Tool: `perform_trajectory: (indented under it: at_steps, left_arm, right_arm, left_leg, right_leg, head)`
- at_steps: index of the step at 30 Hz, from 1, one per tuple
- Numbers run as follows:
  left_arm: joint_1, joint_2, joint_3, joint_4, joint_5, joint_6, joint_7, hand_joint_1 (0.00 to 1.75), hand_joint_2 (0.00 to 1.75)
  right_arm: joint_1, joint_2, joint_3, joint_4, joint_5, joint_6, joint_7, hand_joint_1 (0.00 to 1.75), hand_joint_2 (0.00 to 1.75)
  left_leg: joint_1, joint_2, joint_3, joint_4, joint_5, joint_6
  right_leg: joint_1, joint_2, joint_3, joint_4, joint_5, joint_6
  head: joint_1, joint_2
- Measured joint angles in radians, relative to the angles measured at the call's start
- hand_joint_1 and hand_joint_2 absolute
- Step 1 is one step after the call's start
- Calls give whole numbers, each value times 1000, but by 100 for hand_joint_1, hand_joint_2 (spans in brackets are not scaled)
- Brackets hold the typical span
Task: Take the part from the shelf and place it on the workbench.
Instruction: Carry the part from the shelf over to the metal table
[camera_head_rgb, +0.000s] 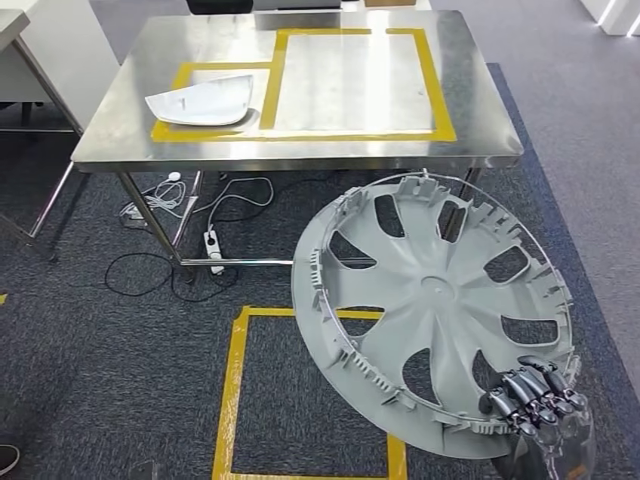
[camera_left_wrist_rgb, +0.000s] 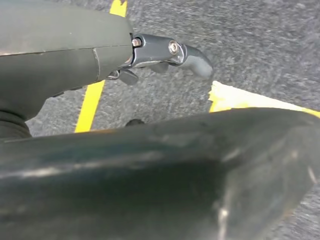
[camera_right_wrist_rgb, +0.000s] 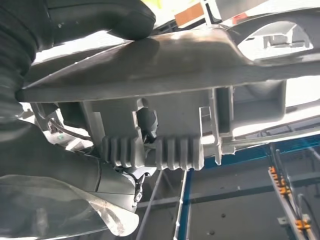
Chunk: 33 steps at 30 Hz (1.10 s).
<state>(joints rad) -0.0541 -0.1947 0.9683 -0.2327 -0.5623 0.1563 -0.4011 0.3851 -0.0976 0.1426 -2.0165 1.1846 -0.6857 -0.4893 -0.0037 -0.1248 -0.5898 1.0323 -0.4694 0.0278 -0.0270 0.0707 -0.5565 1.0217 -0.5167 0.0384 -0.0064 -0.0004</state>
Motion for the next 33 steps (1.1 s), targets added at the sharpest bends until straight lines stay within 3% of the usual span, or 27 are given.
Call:
perform_trajectory:
  at_steps: [3,8,14,17,19,21,23,24,27,29,31,33]
  left_arm:
    - [2,0,0,0,-1,-1,-3,0,0]
    - [0,1,0,0,-8,-2,-6,0,0]
    - [0,1,0,0,-12,-3,-6,0,0]
    - [-1,1,0,0,-12,-3,-8,0,0]
    - [-2,0,0,0,-12,-3,-9,0,0]
    - [-1,-1,0,0,-11,-4,-9,0,0]
    - [0,-2,0,0,-11,-4,-9,0,0]
    - [0,-2,0,0,-11,-4,-9,0,0]
    - [0,-2,0,0,-11,-4,-9,0,0]
    - [-1,0,1,0,-11,-4,-9,0,0]
    - [0,0,1,0,-11,-3,-9,0,0]
    - [-1,0,1,0,-11,-3,-9,0,0]
  right_arm:
    - [-3,6,-1,0,-21,0,-22,175,175]
    - [-3,12,-1,0,-23,0,-29,175,175]
    - [-3,13,-1,0,-16,0,-29,175,175]
    - [-1,14,-2,-1,-15,0,-29,175,175]
    - [-2,14,-2,-2,-15,0,-27,175,175]
    - [-4,14,-1,-2,-14,0,-25,175,175]
    - [-3,14,-1,-2,-13,0,-24,175,175]
    - [-1,14,-1,-1,-13,0,-23,175,175]
    - [1,14,-1,1,-10,0,-19,175,175]
    - [0,14,-1,2,-9,0,-19,175,175]
    - [1,14,-2,2,-8,0,-18,175,175]
    - [3,13,-3,2,-7,0,-15,175,175]
  left_leg:
    - [0,0,4,-5,2,8]
    - [0,5,12,-14,2,7]
    - [0,6,12,-13,-2,-6]
    - [1,13,30,-40,7,9]
    - [7,25,55,-77,20,19]
    - [9,37,64,-84,19,20]
    - [12,45,64,-77,11,15]
    - [15,47,65,-71,4,10]
    - [27,47,62,-32,-28,-16]
    - [25,44,56,-8,-46,-30]
    - [24,40,54,-2,-51,-34]
    - [25,62,48,20,-64,-39]
  right_leg:
    - [0,-3,2,-3,1,-2]
    - [4,-2,5,-3,-2,-8]
    - [4,-2,7,-5,-3,-10]
    - [3,-7,12,-21,1,0]
    - [8,-35,-10,22,-24,5]
    - [4,-57,-73,136,-77,13]
    - [-3,-61,-126,220,-95,24]
    - [-7,-62,-127,211,-76,31]
    - [-18,-54,-49,56,7,51]
    - [-18,-44,-23,20,7,39]
    - [-17,-46,-23,29,1,16]
    - [-16,-54,-19,31,-3,3]
  head:
    - [-1,0]
    - [-1,0]
    - [0,0]
    - [-1,0]
    - [3,0]
    - [7,0]
    - [7,0]
    - [7,0]
    - [10,0]
    - [12,0]
    - [7,0]
    - [1,0]
